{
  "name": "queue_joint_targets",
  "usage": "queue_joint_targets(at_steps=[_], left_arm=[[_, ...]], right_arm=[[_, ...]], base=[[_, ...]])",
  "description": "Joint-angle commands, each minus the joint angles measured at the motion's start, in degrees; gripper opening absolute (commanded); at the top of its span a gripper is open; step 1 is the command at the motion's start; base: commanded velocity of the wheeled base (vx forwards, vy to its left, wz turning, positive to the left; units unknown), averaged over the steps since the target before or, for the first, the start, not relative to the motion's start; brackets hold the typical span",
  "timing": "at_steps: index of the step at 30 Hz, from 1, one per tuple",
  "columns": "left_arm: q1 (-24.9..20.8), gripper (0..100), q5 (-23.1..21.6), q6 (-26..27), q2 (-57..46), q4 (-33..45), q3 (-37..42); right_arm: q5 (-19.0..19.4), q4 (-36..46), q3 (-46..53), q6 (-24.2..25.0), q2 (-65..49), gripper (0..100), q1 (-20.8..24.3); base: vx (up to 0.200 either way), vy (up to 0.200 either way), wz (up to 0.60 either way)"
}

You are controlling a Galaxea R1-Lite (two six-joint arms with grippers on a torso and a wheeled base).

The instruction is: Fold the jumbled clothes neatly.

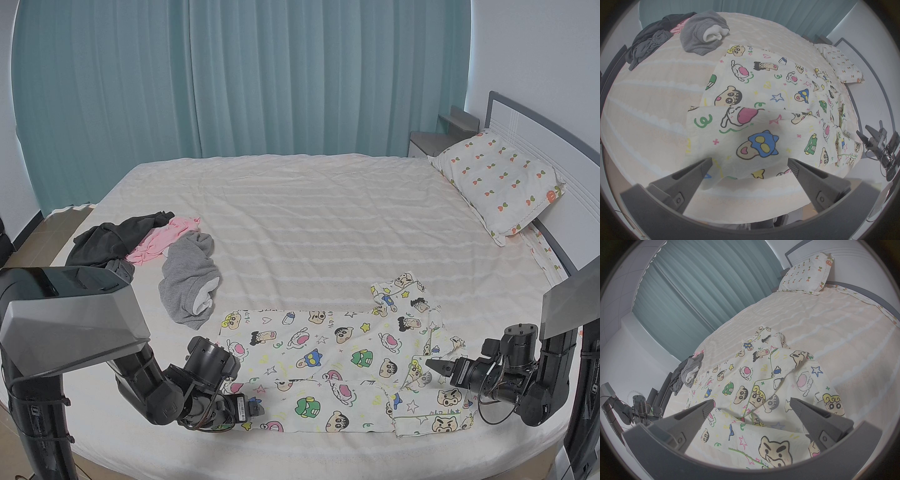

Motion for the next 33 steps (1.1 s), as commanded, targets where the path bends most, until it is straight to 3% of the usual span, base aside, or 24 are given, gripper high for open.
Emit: queue_joint_targets(at_steps=[1,15,20,27,31,33], left_arm=[[1.7,100,-0.5,0.0,-2.6,-0.2,-1.2],[11.4,100,-6.8,3.6,-0.8,-1.3,-4.8],[11.7,100,-9.3,3.5,1.5,-7.0,-3.9],[11.6,100,-9.2,3.4,2.5,-7.7,-3.8],[12.6,100,-12.2,0.9,-1.9,-8.8,-0.1],[12.6,100,-16.0,-0.5,-3.9,-10.6,3.3]], right_arm=[[0.0,-0.6,0.0,0.0,0.0,100,0.0],[-0.1,-0.6,0.0,0.0,0.1,100,0.0],[-0.9,-0.6,0.0,-0.1,0.6,100,0.0],[-0.9,-0.6,-0.1,-0.1,0.6,100,0.0],[-0.9,-0.6,-0.1,-0.1,0.1,100,-0.1],[-0.9,-0.6,-0.1,-0.1,0.3,100,0.0]], base=[[0.000,0.000,0.00],[0.000,0.000,0.00],[0.000,0.000,0.00],[0.000,0.000,0.00],[0.000,0.000,0.00],[0.000,0.000,0.00]])
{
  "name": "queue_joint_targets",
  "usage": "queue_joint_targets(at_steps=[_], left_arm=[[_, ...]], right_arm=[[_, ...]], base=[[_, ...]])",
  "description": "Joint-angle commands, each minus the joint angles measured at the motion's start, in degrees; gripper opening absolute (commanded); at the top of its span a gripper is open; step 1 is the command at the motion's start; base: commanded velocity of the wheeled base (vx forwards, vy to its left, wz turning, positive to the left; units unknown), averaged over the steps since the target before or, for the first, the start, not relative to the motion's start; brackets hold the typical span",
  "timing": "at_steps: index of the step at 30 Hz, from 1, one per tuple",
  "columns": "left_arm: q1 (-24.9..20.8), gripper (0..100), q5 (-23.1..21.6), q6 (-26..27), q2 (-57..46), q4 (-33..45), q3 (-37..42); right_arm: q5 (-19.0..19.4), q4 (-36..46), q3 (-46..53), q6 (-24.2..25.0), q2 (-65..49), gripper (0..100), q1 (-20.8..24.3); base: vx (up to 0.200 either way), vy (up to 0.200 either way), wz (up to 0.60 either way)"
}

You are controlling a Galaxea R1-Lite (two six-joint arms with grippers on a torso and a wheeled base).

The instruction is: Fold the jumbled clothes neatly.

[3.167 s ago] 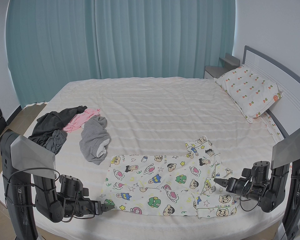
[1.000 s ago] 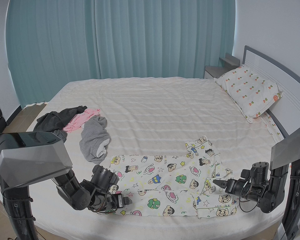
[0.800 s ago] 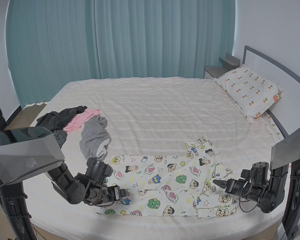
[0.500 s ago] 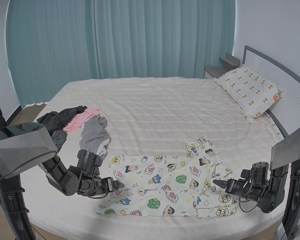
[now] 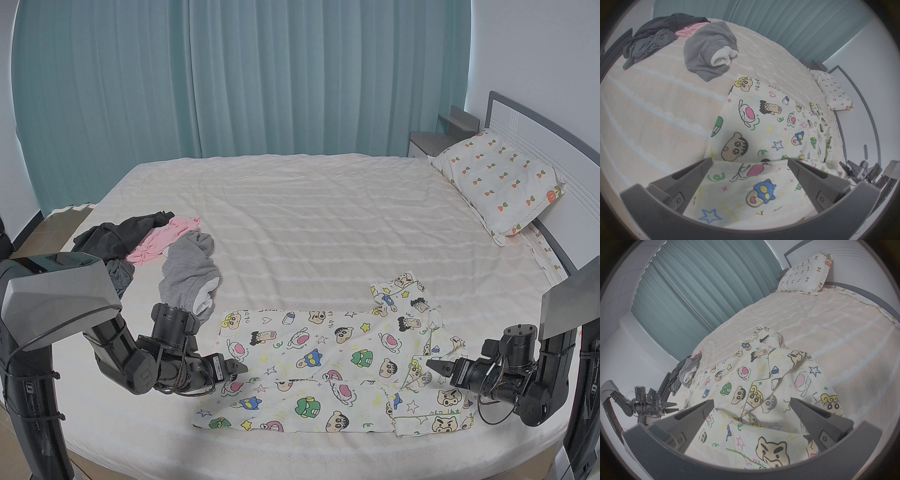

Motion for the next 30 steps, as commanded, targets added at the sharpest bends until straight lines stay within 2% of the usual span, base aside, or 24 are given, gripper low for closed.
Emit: queue_joint_targets(at_steps=[1,3,8,10,14,30], left_arm=[[0.5,100,-5.5,-2.8,-5.6,-3.4,6.9],[0.5,100,-6.6,-5.5,-7.0,-6.4,9.4],[0.2,100,-8.1,-15.8,-7.6,-16.3,13.9],[0.2,100,-8.7,-16.3,-7.0,-20.9,15.7],[0.1,100,-8.8,-16.4,-7.0,-24.5,17.5],[-0.1,100,-8.9,-16.5,-7.0,-24.6,17.9]], right_arm=[[0.0,-0.6,0.0,0.0,0.0,100,0.1],[0.0,-0.6,0.0,0.0,0.1,100,0.1],[0.0,-0.6,0.1,0.0,0.1,100,0.1],[0.0,-0.6,0.1,0.0,0.1,100,0.5],[-0.8,-0.6,0.6,0.0,0.5,100,1.5],[-1.1,-0.6,0.7,0.0,0.4,100,2.1]], base=[[0.000,0.000,0.00],[0.000,0.000,0.00],[0.000,0.000,0.00],[0.000,0.000,0.00],[0.000,0.000,0.00],[0.000,0.000,0.00]])
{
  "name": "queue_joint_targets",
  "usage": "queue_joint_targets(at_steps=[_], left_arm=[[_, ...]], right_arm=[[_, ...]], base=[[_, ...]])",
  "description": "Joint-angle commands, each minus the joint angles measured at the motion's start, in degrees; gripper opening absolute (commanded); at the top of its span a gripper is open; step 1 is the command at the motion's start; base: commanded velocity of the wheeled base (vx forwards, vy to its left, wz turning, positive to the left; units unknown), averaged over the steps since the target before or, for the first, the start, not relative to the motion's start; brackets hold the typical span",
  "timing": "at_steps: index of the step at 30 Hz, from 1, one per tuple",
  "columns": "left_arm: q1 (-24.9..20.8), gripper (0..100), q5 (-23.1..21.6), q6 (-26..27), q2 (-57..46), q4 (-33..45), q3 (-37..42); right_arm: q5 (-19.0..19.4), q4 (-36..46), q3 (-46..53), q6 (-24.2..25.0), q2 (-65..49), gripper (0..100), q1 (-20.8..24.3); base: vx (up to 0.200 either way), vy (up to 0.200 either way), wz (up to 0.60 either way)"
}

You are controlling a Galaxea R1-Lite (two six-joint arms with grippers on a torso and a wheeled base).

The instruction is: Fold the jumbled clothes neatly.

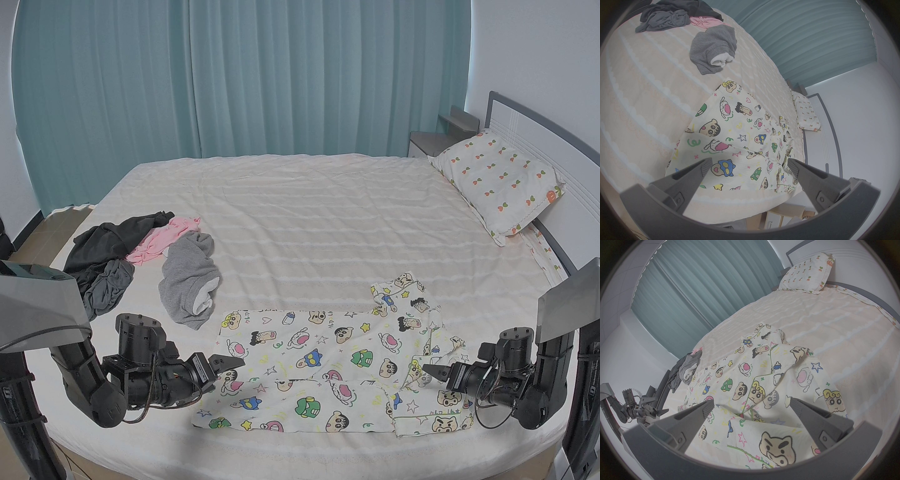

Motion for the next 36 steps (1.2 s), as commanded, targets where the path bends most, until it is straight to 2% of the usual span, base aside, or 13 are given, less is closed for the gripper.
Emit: queue_joint_targets(at_steps=[1,6,26,33,36], left_arm=[[-0.1,100,0.0,0.0,0.0,-0.1,0.0],[-0.1,100,0.1,0.0,0.1,-0.1,0.0],[-0.7,100,0.6,0.0,0.1,-0.3,-0.3],[-0.7,100,1.0,-2.2,0.0,-0.6,-0.7],[-1.0,100,1.0,-2.2,0.3,-2.6,-0.1]], right_arm=[[0.0,-0.7,0.0,0.0,0.1,100,0.1],[0.1,-0.6,-0.1,0.0,0.1,100,0.1],[-0.4,-0.7,-0.2,0.1,-0.5,100,0.2],[-0.4,-0.7,-0.2,0.1,-0.4,100,0.5],[-0.4,-0.7,-0.2,0.1,-0.4,100,0.6]], base=[[0.000,-0.200,0.00],[0.000,-0.200,0.00],[0.000,0.000,0.00],[0.000,0.000,0.00],[0.200,0.000,0.00]])
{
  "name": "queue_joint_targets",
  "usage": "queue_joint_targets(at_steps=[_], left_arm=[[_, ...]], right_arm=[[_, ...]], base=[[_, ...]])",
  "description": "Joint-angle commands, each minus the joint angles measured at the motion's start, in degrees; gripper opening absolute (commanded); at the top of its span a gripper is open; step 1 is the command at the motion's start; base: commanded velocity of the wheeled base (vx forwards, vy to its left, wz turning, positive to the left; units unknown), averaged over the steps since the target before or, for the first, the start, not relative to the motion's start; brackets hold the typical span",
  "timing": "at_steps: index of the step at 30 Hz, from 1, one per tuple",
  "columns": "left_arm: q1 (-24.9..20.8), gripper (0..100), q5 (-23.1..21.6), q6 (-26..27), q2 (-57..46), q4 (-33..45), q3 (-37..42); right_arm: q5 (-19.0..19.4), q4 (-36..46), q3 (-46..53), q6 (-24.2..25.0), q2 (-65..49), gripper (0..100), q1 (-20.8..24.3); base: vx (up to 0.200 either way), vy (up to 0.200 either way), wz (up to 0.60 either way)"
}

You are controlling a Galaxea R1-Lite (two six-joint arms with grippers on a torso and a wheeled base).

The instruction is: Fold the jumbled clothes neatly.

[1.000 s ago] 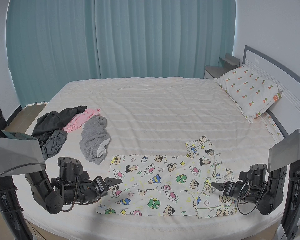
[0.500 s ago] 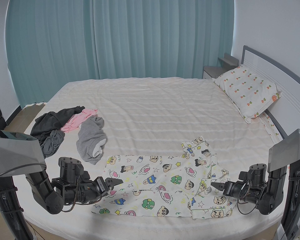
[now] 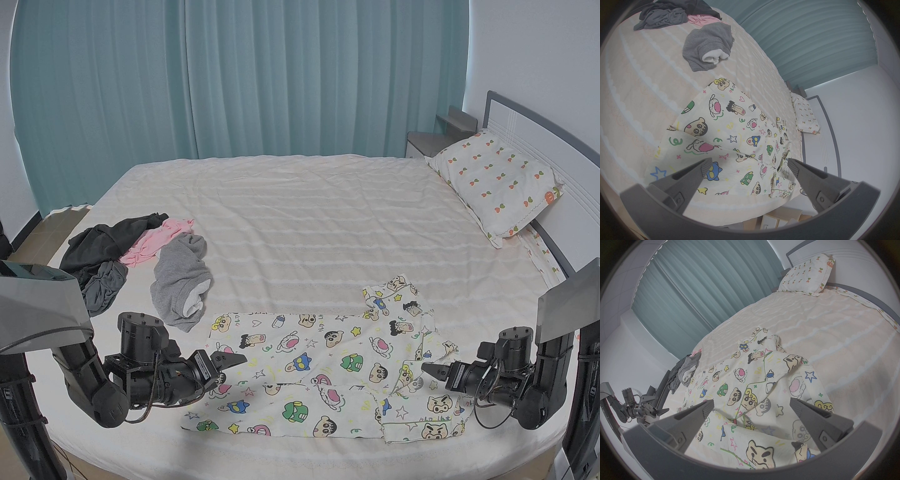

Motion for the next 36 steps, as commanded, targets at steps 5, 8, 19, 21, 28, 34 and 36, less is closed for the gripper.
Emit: queue_joint_targets(at_steps=[5,8,19,21,28,34,36], left_arm=[[-0.5,100,0.4,0.2,0.9,-2.8,0.6],[-0.5,100,1.9,0.2,1.5,-4.2,0.6],[3.7,100,5.8,10.3,5.7,-0.3,-9.3],[4.9,100,6.5,13.1,6.3,3.7,-12.7],[11.0,100,7.1,27.2,14.6,24.0,-30.6],[11.4,100,7.8,30.5,20.8,25.0,-38.2],[11.1,100,7.8,30.5,21.2,25.5,-39.0]], right_arm=[[0.0,-0.7,0.0,0.0,-0.1,100,0.1],[0.0,-0.7,0.0,0.0,-0.1,100,0.1],[-0.1,-0.7,-0.1,0.0,-0.1,100,0.1],[-0.1,-0.7,-0.1,0.0,-0.1,100,0.1],[-0.1,-0.7,0.0,0.0,0.0,100,0.0],[-0.1,-0.7,-0.1,0.0,0.0,100,-0.1],[-0.1,-0.7,0.0,0.0,0.1,100,0.0]], base=[[0.120,0.000,0.00],[0.000,0.000,0.00],[0.000,0.000,0.00],[0.000,0.000,0.00],[0.000,0.000,0.00],[0.000,0.000,0.00],[0.000,0.000,0.00]])
